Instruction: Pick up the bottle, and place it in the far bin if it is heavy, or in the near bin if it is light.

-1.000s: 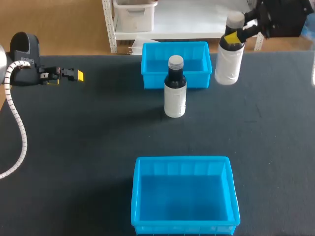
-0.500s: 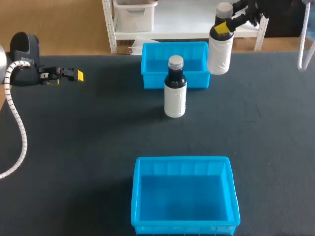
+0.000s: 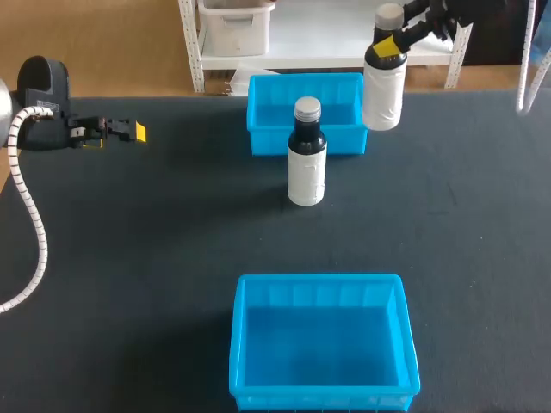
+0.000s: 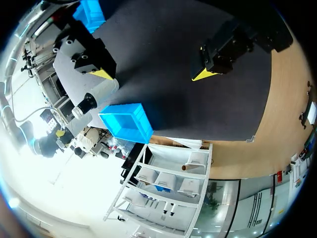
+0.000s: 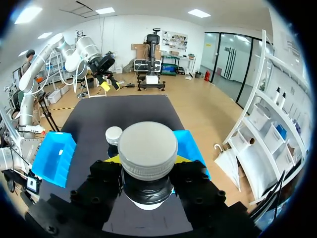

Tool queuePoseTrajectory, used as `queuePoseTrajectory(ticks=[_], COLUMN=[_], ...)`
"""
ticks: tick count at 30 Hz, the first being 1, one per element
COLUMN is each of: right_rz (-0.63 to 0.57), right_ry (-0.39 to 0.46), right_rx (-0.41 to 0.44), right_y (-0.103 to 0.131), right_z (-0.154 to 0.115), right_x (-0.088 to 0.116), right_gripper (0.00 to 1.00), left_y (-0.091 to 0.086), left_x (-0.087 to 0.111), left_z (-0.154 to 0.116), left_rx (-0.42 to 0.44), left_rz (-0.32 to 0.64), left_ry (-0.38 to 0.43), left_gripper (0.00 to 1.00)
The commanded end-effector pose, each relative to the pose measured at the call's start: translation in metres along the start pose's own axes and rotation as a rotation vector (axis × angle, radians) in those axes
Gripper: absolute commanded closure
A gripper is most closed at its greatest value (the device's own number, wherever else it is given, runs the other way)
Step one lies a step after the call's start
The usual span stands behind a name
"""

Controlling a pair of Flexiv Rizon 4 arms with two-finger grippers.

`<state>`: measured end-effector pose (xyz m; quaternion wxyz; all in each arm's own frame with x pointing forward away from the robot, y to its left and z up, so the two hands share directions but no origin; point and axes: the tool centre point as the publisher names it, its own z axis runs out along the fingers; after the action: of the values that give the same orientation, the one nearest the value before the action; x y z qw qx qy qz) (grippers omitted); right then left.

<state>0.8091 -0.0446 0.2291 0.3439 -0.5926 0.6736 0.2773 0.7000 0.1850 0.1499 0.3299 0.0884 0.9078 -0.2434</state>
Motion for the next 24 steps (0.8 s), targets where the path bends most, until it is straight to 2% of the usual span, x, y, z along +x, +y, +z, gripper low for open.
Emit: queuePoseTrajectory(ticks=[1,14,16,24], right_rz=[0.0,0.0,-0.025,-0.083], right_ry=[-0.001,-0.001,0.021,0.016], right_rx=[0.003,0.003,0.008,-0.005], right_y=[0.001,0.001,-0.004,-0.025], right_z=[-0.002,-0.002,0.001,0.011], right_x=[-0.002,-0.002,-0.003,-0.014], right_gripper=[1.0,1.0,1.0,1.0], left_y=[0.0,0.0,0.0,0.0], left_x=[0.0,0.0,0.0,0.0], left_z=[0.0,0.0,0.0,0.0], left_rx=[0.0,0.0,0.0,0.0], left_rz=[0.0,0.0,0.0,0.0], left_ry=[0.0,0.0,0.0,0.0], left_gripper=[0.0,0.0,0.0,0.0])
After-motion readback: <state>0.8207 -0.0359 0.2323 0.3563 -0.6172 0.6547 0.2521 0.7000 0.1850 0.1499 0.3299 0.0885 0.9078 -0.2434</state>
